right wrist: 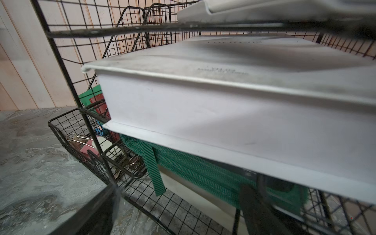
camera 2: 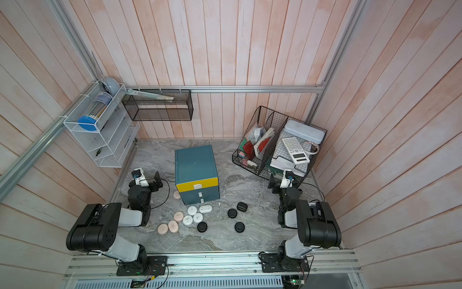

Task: Put the bluetooth earphones in the drawer according to color
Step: Move the storage box to the center of the board.

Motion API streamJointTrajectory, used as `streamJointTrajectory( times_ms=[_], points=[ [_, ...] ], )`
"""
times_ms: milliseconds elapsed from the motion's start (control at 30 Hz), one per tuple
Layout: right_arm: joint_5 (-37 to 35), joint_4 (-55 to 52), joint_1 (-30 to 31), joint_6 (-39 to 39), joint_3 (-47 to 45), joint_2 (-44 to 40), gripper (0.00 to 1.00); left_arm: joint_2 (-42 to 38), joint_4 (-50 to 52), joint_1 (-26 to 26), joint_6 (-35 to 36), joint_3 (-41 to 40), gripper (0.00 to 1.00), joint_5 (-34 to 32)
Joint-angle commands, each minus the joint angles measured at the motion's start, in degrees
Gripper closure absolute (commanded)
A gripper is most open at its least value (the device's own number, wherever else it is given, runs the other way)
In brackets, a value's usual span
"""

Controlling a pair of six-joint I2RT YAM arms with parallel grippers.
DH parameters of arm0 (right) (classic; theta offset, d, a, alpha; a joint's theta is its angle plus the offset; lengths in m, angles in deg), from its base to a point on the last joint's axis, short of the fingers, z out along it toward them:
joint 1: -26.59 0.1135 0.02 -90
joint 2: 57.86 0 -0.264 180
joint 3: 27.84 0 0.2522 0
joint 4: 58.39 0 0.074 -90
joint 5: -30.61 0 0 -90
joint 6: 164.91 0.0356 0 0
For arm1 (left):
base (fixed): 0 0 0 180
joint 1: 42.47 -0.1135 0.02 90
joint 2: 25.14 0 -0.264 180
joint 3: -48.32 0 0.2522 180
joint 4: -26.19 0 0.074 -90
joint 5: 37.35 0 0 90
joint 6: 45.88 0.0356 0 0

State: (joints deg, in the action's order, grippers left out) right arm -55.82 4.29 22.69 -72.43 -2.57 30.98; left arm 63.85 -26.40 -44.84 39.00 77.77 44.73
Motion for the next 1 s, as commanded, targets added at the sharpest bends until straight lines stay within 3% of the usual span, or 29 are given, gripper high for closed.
streamJointTrajectory(
  times_ms=[0, 667, 800, 967],
  points=[
    [0.6, 0.0, -0.1, -0.7, 0.6, 0.5, 0.02, 0.3, 0.0, -0.3, 0.7, 0.2, 0.00, 0.4],
    [0.2, 0.0, -0.2, -0.5, 0.7, 0.5, 0.02, 0.4, 0.0, -0.3, 0.6, 0.1, 0.00, 0.6],
    [-4.1, 3.1, -0.1, 1.0, -1.4, -0.1, 0.02, -0.5, -1.9, -0.1, 1.0, -1.3, 0.00, 0.5],
    [-10.5, 4.2, 1.6, 1.1, -5.3, -7.3, 0.02, -7.8, -12.4, 0.2, -0.9, -10.1, 0.00, -5.4]
  ],
)
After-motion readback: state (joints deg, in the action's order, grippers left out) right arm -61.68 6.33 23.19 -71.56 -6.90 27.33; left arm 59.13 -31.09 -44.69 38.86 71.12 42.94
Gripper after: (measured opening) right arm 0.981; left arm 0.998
